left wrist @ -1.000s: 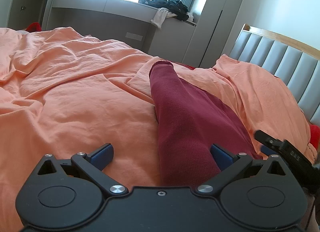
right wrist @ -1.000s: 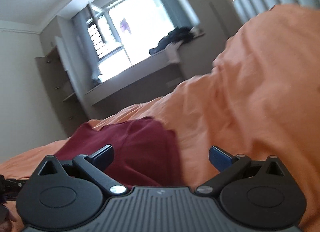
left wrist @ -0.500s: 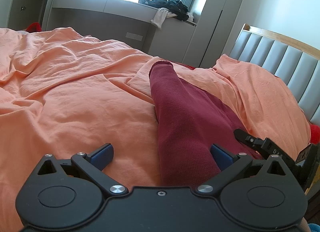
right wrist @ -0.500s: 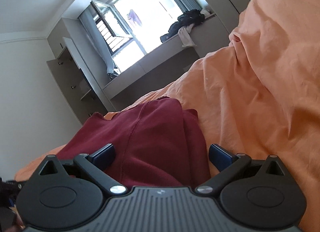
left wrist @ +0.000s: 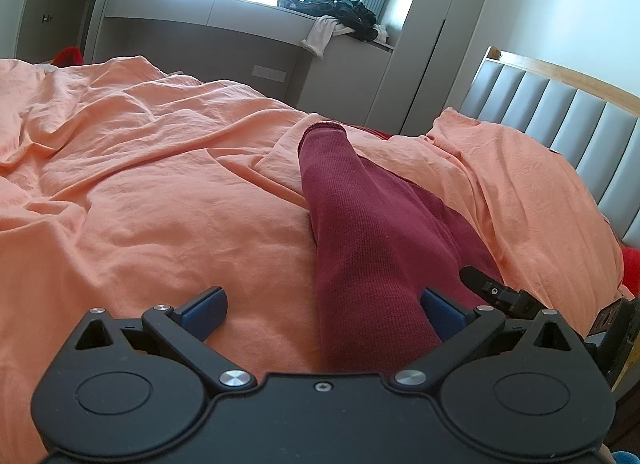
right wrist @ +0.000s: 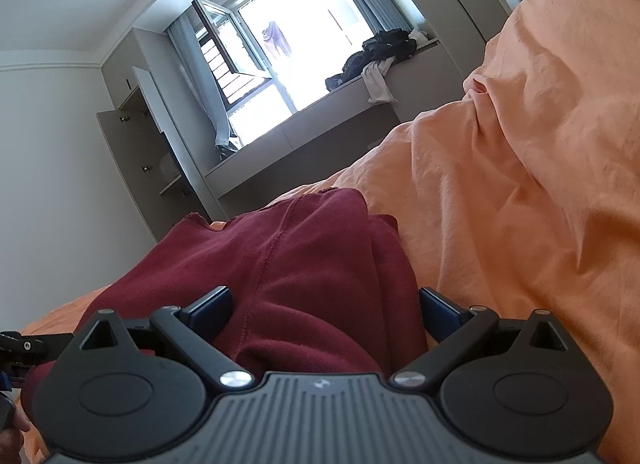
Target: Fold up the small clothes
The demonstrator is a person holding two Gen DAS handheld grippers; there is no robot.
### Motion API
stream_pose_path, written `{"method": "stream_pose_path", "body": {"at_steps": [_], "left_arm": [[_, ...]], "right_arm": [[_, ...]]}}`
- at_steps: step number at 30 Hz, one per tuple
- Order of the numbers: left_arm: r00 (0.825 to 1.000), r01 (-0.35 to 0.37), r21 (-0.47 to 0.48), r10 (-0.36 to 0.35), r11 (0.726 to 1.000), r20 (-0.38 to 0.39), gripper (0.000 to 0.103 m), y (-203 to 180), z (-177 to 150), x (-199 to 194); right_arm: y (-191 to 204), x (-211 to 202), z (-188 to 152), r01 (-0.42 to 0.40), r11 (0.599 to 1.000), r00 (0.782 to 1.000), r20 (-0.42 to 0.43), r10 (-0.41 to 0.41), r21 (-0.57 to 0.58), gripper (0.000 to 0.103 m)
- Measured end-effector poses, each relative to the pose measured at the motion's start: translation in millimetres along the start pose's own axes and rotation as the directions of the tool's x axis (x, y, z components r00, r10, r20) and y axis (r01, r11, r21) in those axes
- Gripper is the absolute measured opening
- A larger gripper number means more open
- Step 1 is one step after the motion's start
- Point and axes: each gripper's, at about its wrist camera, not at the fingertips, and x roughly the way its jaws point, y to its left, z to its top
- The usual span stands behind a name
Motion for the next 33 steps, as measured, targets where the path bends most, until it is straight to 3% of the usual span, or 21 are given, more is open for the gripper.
{"method": "stream_pose_path", "body": {"at_steps": [23,30,33], "left_arm": [[1.0,0.006,0.041,-0.006,0.999,0.014,0.103,-2.9,11.2,3.7],[0.998,0.048,-0.002,-0.048,0.999,-0.05,0.102,8.2,23.8,23.6],[0.994,0.078,0.025,-0.076,0.997,-0.073,0.098,5.9,29.4,32.6]], "right_arm": [[3.0,2.6,-0.2,0.022,1.0,1.0,-0.003,-0.022,0.0,0.099],[14.3,-3.3,1.9,0.022,0.999,1.0,-0.008,-0.023,-0.033,0.082],[14.0,-2.6,5.9,0.018,1.0,0.999,-0.026,-0.019,-0.022,0.081]]}}
